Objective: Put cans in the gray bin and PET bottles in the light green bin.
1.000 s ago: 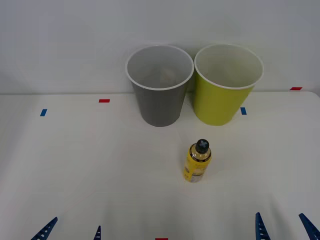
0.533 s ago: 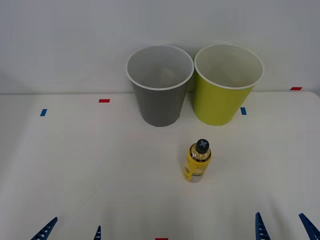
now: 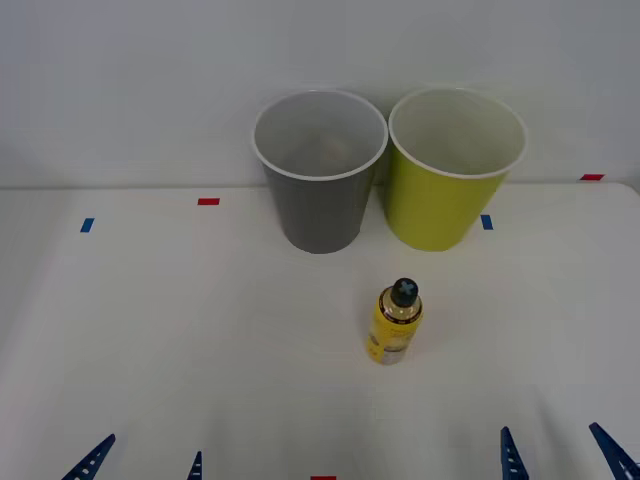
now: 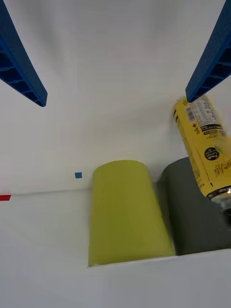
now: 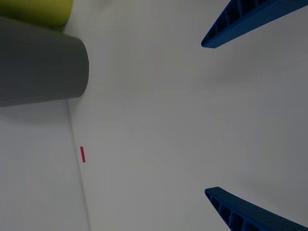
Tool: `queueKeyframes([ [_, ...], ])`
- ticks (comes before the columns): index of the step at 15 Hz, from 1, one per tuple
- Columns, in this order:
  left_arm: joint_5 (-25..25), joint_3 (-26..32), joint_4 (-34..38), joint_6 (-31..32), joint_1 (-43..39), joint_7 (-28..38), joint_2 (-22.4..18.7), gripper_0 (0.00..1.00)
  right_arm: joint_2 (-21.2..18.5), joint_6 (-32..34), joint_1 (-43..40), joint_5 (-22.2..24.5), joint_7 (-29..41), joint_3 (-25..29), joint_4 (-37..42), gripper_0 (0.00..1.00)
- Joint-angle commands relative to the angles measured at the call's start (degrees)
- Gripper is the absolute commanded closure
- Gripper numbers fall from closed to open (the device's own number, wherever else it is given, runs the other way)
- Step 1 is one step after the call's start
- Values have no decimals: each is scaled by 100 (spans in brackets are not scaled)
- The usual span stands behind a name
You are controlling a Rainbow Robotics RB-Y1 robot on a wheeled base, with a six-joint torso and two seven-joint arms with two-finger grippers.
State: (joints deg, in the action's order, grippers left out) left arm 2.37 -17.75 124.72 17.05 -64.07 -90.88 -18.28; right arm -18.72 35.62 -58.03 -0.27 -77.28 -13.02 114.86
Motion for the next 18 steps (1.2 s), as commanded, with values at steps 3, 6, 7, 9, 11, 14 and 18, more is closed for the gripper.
queueKeyframes([
  [3,0,0,0,0,0,0,0,0,-580,-152,828,1,-234,-729,-104,0],
  [6,0,0,0,0,0,0,0,0,-730,-161,1610,-166,-287,-1098,-447,0],
  [7,0,0,0,0,0,0,0,0,-739,-205,1813,-184,-296,-1150,-517,0],
  [9,0,0,0,0,0,0,0,0,-651,-626,2164,-201,-340,-1282,-517,0],
  [11,0,0,0,0,0,0,0,0,-449,-960,2437,-149,-410,-1317,-517,0],
  [14,0,0,0,0,0,0,0,0,-229,-1277,2674,-96,-525,-1361,-526,0],
  [18,0,0,0,0,0,0,0,0,-88,-1549,2894,-52,-639,-1379,-552,0],
])
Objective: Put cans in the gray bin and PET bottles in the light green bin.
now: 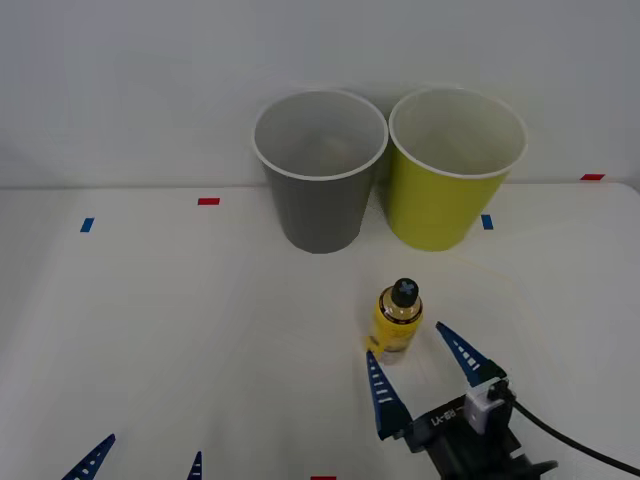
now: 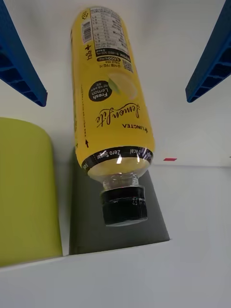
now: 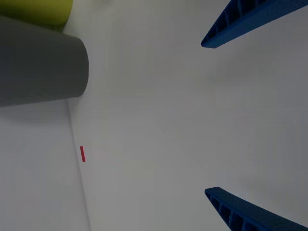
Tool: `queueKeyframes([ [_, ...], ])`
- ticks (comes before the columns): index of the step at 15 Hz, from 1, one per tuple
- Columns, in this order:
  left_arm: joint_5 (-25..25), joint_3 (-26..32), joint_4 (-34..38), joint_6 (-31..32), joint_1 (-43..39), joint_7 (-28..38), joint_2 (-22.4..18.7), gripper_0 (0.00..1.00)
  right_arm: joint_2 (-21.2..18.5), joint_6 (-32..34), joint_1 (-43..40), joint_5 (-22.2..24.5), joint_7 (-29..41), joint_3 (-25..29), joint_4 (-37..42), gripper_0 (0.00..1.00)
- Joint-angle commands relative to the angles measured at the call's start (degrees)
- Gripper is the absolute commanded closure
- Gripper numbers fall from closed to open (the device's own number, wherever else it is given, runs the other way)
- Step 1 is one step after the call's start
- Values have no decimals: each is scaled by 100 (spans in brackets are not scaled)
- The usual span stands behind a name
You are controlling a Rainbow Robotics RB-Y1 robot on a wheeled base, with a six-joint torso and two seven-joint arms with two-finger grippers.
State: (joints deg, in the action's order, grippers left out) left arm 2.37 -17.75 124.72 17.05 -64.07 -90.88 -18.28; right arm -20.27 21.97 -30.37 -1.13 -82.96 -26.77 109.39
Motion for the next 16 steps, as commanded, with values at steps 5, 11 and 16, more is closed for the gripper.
queueKeyframes([
  [5,0,0,0,0,0,0,0,0,313,-623,497,157,-265,111,-5,0],
  [11,0,0,0,0,0,0,0,0,489,-1098,743,253,-405,216,-5,0],
  [16,0,0,0,0,0,0,0,0,524,-1116,796,262,-414,207,-5,65],
])
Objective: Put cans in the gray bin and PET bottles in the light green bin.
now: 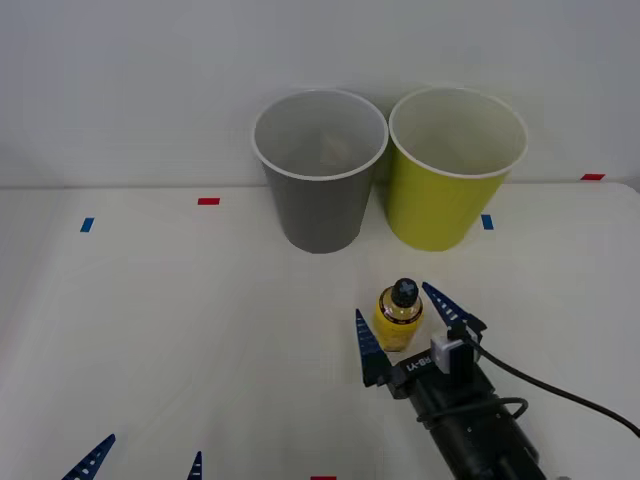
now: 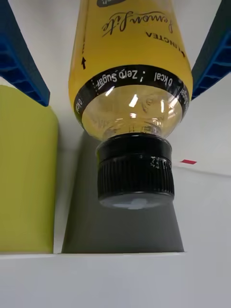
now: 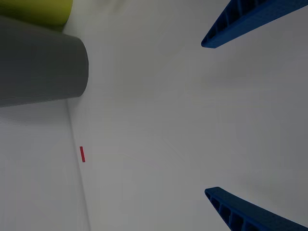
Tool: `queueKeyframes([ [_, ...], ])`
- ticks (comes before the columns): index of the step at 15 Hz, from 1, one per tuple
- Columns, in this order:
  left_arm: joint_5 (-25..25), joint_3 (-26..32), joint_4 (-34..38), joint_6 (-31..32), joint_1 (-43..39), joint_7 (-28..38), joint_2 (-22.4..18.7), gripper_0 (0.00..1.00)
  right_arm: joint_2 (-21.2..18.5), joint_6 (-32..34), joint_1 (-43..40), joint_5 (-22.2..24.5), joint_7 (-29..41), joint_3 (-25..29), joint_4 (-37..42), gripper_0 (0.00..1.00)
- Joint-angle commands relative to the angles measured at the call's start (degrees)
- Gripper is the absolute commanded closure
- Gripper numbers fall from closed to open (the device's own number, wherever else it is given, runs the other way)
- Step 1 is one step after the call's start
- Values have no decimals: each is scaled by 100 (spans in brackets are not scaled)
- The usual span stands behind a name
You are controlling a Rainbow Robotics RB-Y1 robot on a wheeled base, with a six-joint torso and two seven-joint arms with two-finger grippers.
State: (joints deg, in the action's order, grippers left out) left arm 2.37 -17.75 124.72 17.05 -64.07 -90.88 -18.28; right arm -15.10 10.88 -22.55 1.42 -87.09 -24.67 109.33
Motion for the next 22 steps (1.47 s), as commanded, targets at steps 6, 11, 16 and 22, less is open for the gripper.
queueKeyframes([
  [6,0,0,0,0,0,0,0,0,33,72,-154,16,-36,-20,0,81],
  [11,0,0,0,0,0,0,0,0,51,-42,-180,-37,-19,-73,264,89],
  [16,0,0,0,0,0,0,0,0,-55,-2319,-259,-45,210,-11,2145,89],
  [22,0,0,0,0,0,0,0,0,94,-4270,251,851,1458,-117,3604,90],
])
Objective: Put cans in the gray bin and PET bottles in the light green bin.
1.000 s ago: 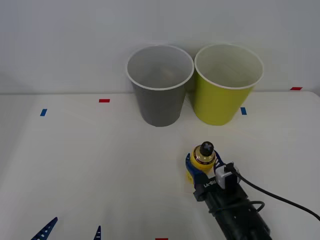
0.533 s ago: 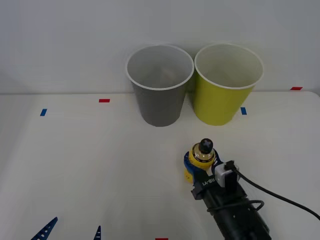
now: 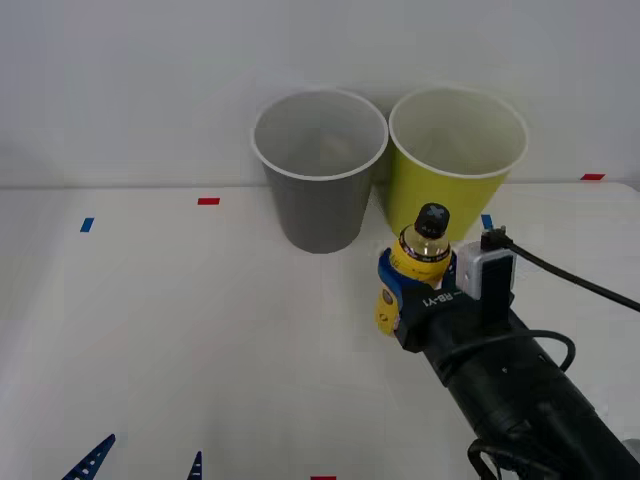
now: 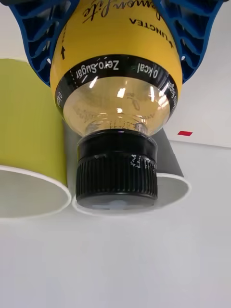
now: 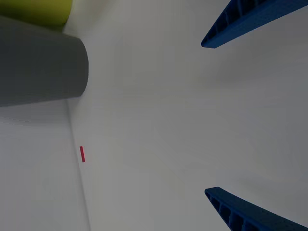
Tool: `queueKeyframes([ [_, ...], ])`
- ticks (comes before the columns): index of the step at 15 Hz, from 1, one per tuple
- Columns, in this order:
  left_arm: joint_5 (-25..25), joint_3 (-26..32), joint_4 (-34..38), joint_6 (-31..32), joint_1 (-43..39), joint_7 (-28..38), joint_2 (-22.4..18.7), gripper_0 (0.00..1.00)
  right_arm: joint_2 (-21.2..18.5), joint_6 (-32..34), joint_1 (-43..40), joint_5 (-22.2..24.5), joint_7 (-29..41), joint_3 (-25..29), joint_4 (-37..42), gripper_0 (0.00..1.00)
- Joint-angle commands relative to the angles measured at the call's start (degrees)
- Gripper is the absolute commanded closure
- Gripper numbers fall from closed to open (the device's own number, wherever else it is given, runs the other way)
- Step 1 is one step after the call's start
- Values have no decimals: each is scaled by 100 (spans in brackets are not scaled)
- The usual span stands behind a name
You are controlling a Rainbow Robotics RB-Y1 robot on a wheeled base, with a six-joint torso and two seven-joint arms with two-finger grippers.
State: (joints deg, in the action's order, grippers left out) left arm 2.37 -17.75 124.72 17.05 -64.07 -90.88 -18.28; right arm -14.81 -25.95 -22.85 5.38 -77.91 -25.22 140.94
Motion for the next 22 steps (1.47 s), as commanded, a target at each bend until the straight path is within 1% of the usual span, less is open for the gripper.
queueKeyframes([
  [1,0,0,0,0,0,0,0,0,101,-771,387,543,663,-71,558,91],
  [3,0,0,0,0,0,0,0,0,145,-1185,694,675,962,8,795,92],
  [7,0,0,0,0,0,0,0,0,312,-1800,1116,605,1111,360,906,93],
  [9,0,0,0,0,0,0,0,0,418,-1896,1362,491,1164,615,906,93],
  [11,0,0,0,0,0,0,0,0,514,-1984,1573,236,1181,861,906,94],
  [13,0,0,0,0,0,0,0,0,567,-1993,1784,174,1190,1028,906,94],
  [15,0,0,0,0,0,0,0,0,690,-2318,2109,-107,1129,1300,906,94],
  [17,0,0,0,0,0,0,0,0,769,-2670,2505,-213,1049,1555,906,94],
  [19,0,0,0,0,0,0,0,0,796,-2687,2856,-309,1049,1793,734,94],
  [22,0,0,0,0,0,0,0,0,866,-2679,3516,-476,891,2302,127,95],
])
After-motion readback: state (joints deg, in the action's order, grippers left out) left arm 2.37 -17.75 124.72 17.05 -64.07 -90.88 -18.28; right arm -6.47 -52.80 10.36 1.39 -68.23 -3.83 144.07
